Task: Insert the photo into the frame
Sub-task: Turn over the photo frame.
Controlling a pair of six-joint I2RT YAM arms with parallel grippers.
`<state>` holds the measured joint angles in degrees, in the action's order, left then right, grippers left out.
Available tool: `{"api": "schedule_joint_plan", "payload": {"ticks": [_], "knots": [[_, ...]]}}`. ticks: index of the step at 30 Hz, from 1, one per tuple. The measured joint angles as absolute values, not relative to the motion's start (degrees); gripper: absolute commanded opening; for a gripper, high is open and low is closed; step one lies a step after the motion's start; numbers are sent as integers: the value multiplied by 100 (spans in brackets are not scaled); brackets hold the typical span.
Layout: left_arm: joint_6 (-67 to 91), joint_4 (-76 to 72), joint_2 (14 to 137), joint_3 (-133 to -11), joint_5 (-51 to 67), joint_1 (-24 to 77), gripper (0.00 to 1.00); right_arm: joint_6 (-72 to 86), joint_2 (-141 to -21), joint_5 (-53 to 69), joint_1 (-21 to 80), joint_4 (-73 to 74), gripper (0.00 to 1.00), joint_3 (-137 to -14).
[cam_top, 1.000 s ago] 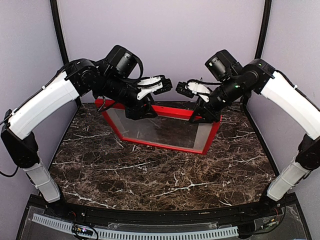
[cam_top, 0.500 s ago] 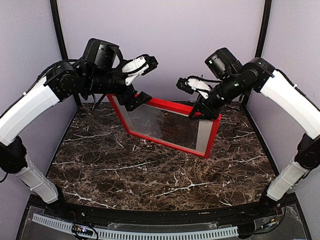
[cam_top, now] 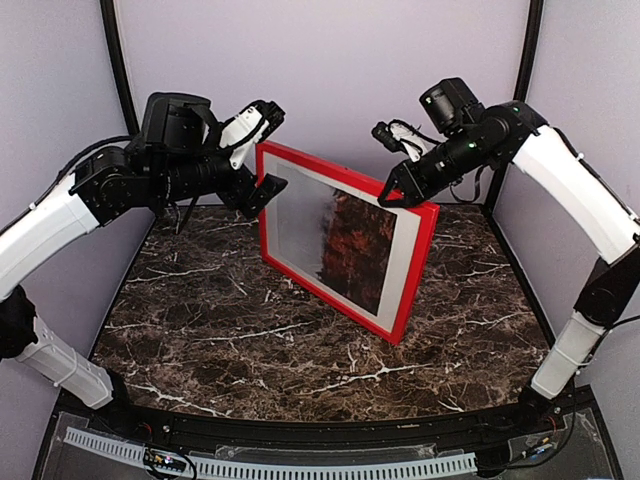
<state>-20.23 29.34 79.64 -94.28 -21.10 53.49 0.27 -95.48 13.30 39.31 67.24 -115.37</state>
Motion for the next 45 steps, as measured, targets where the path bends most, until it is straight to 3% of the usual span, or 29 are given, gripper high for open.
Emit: {"api": "schedule_joint_plan", "payload": {"ticks": [12, 24, 31, 45], "knots": [[-956, 2915, 7953, -8809, -2169, 5349, 99, 2449, -8547, 1929, 3057, 4311, 0, -8851], [-532, 2860, 7972, -8374, -1907, 5349, 99, 4536, -7089, 2307, 2838, 1424, 23, -5413], [-489, 2834, 7981, -8191, -1831, 5349, 99, 5135, -6814, 2322, 2840, 548, 33, -4198], [-482, 2790, 7981, -7966, -1796, 5349, 99, 5669, -6796, 2314, 2847, -552, 41, -2646]]}}
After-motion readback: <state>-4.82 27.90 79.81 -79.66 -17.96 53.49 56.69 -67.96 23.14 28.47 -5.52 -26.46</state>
